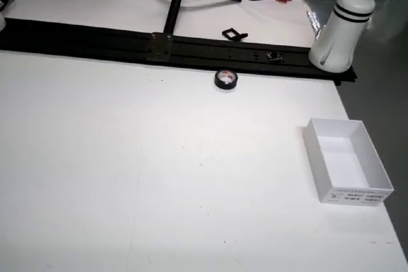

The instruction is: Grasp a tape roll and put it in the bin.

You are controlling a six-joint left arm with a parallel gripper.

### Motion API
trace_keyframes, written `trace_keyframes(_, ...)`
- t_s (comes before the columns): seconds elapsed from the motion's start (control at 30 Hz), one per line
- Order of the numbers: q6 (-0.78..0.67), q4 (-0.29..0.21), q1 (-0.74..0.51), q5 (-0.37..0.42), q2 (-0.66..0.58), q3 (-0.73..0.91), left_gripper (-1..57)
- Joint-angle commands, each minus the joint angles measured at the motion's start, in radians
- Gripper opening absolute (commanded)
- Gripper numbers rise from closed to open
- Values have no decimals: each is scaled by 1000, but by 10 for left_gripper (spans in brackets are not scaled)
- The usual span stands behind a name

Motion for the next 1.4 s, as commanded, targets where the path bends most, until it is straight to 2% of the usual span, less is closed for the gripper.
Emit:
trace_keyframes(0.03, -92, 0, -15, 18, 0, 0, -4)
trace_keyframes(0.57, -112, 0, -9, 14, 20, 6, -4)
trace_keyframes(0.77, -261, -3, 5, -33, 147, 49, -4)
trace_keyframes(0.9, -371, 2, -4, -102, 239, 49, -4)
trace_keyframes(0.97, -457, 31, -7, -114, 261, 49, -2)
trace_keyframes(1.07, -597, 86, -7, -82, 267, 64, 14)
trace_keyframes(1.2, -752, 91, 25, 8, 265, 86, 90)
trace_keyframes(1.4, -848, 101, 30, 59, 341, 97, 154)
